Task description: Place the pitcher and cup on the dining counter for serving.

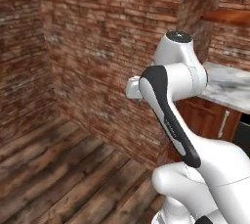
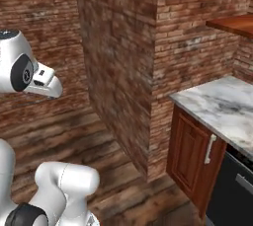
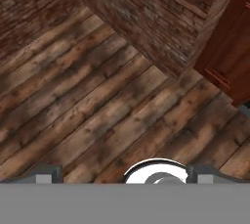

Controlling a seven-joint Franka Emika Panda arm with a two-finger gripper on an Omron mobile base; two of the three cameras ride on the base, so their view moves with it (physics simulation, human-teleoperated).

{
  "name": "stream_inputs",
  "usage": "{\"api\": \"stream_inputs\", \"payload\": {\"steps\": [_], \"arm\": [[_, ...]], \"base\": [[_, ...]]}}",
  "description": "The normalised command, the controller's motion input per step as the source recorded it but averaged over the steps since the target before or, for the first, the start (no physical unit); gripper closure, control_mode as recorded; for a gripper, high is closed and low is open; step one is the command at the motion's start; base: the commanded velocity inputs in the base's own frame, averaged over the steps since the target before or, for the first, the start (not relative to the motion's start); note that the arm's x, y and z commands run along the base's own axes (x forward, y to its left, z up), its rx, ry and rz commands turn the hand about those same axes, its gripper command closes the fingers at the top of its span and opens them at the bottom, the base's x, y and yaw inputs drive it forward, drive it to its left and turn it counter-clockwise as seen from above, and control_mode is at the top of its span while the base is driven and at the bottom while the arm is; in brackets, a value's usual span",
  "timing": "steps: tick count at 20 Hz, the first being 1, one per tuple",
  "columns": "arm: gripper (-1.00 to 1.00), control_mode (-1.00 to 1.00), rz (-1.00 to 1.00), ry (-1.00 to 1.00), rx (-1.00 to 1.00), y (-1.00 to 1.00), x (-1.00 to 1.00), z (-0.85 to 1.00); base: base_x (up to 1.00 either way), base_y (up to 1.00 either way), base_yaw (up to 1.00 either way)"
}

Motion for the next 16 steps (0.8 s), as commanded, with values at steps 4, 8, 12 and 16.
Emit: {"api": "stream_inputs", "payload": {"steps": [4,8,12,16], "arm": [[-1.0,1.0,0.0,0.0,0.0,0.0,0.0,0.0],[-1.0,1.0,0.0,0.0,0.0,0.0,0.0,0.0],[-1.0,1.0,0.0,0.0,0.0,0.0,0.0,0.0],[-1.0,1.0,0.0,0.0,0.0,0.0,0.0,0.0]], "base": [[-0.26,-0.08,-0.79],[-0.07,-0.42,-0.71],[0.0,-0.6,-0.7],[0.03,-0.87,-0.63]]}}
